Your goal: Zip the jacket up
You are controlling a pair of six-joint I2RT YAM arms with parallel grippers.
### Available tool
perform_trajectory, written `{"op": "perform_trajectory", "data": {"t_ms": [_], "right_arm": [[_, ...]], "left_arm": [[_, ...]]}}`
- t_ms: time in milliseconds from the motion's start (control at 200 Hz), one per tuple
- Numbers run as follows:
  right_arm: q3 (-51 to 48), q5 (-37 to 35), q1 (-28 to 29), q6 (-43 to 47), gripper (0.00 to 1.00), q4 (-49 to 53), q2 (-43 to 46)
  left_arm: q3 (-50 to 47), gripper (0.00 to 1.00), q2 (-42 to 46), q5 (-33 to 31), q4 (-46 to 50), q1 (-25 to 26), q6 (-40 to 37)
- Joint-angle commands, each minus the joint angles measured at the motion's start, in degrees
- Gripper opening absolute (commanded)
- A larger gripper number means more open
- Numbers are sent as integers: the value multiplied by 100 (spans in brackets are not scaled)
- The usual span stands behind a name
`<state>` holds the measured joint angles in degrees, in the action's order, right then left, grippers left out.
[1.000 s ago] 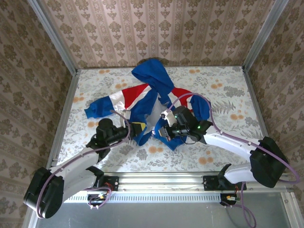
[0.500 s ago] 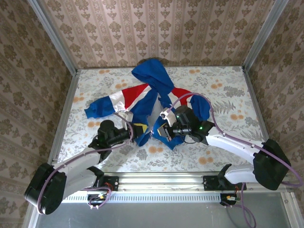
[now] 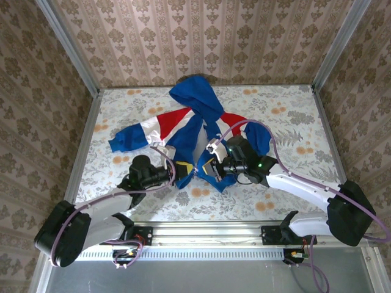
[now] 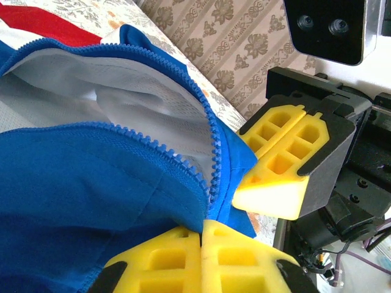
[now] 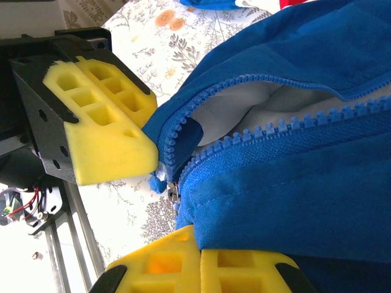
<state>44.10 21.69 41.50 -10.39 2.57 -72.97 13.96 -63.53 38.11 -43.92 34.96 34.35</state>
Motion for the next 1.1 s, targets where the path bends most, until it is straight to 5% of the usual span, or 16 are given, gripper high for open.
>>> {"op": "perform_trajectory", "data": {"t_ms": [0,1095], "right_arm": [[-152,214,-24,108,0,-368,178],[-325,239,-150,-25,0,-482,310]], "left_arm": [[-86,0,-112,255,-682,46,105],[-271,0,-474,303,-1066,2,257]]}}
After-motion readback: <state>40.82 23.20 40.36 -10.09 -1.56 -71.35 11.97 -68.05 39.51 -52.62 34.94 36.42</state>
